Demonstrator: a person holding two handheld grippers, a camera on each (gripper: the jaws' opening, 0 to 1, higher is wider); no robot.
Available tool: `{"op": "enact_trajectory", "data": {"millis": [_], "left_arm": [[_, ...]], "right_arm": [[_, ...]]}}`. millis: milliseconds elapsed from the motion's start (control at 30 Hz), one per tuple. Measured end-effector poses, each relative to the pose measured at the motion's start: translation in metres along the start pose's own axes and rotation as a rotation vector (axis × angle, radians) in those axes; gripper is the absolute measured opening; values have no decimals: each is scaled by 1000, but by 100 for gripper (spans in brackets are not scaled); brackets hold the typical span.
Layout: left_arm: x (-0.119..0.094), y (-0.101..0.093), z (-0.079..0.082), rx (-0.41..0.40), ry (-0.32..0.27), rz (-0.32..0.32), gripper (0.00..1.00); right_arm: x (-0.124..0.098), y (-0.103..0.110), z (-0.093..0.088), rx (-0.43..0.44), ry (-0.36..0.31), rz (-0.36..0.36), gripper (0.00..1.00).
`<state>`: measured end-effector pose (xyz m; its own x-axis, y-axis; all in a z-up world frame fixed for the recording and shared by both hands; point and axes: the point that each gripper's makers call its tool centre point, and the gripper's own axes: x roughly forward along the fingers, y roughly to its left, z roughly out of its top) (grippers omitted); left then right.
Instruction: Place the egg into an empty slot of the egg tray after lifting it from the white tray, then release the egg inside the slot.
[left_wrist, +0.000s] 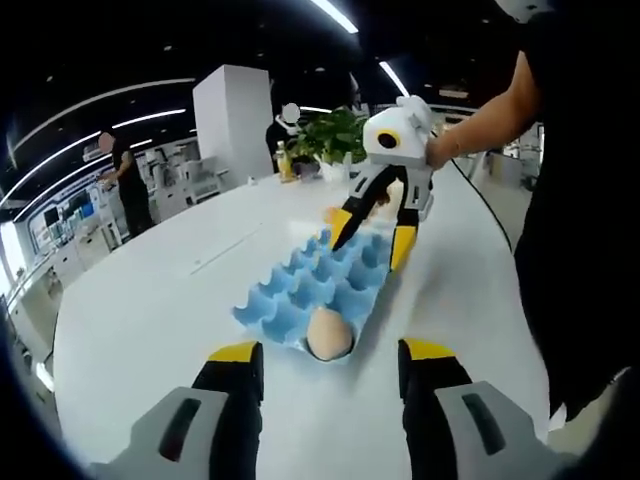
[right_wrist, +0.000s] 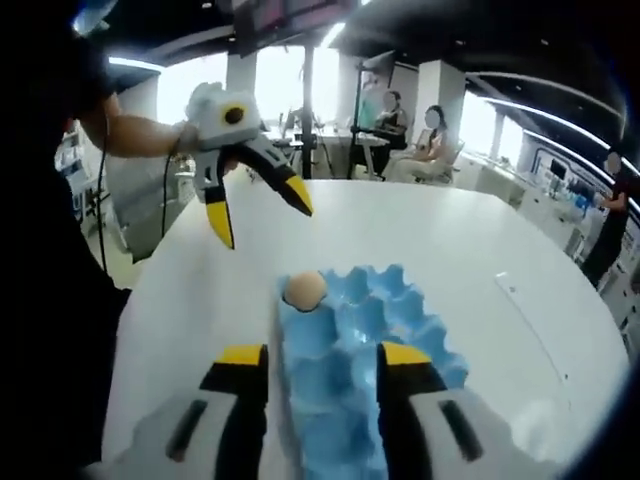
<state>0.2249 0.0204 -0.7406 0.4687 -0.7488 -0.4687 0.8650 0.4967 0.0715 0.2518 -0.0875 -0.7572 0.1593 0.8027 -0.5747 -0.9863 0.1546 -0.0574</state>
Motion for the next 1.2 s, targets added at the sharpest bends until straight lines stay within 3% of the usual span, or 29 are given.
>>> {"op": "enact_trajectory", "data": {"millis": [700,1200], "left_arm": [[2,-4,1,13,15,-12,54],[1,-3,1,18,20,-18,54]], "right_arm": [[-29,-7,-23,29,25,-57,46],[-68,-19,-57,86,78,-131,47]]}}
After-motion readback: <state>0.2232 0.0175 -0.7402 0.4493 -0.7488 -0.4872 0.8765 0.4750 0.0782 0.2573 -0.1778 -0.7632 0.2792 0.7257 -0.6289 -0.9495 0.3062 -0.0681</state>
